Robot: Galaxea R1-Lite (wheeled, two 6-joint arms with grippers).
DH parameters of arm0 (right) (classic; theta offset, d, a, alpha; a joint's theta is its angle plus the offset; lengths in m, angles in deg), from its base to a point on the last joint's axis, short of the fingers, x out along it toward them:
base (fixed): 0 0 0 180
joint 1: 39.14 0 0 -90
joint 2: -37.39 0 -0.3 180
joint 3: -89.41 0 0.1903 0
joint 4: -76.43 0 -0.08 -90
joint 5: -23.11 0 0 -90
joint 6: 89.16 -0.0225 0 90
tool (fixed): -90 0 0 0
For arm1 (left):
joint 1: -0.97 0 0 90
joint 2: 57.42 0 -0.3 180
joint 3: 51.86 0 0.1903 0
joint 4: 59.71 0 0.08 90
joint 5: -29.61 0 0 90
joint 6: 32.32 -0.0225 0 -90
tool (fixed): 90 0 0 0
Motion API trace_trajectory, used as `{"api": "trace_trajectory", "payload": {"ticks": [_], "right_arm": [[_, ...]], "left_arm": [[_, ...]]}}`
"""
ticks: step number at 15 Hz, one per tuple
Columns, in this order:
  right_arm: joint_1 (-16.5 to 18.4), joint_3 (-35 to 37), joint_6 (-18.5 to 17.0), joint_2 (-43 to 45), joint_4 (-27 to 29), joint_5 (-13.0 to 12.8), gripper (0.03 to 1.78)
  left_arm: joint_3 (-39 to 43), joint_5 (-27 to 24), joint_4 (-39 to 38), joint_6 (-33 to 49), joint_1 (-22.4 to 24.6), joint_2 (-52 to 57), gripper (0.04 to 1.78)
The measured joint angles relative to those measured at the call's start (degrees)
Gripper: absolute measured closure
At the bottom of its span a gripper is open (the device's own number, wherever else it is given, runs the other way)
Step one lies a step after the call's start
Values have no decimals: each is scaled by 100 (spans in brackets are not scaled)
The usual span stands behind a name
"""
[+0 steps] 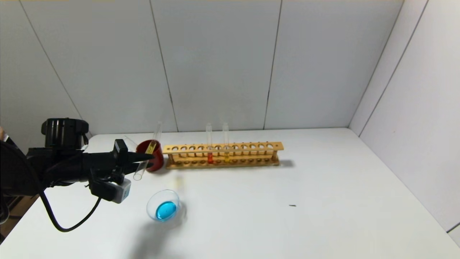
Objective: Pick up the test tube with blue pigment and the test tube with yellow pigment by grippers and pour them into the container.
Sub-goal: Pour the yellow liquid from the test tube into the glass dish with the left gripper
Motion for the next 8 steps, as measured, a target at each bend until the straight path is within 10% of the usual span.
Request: {"api": "trace_trajectory", "payload": {"ticks": [8], "right_arm": [[-2,0,0,0,0,-2,6]], "left_arm": [[21,-5,-255,-226,-4,-132,151]]}}
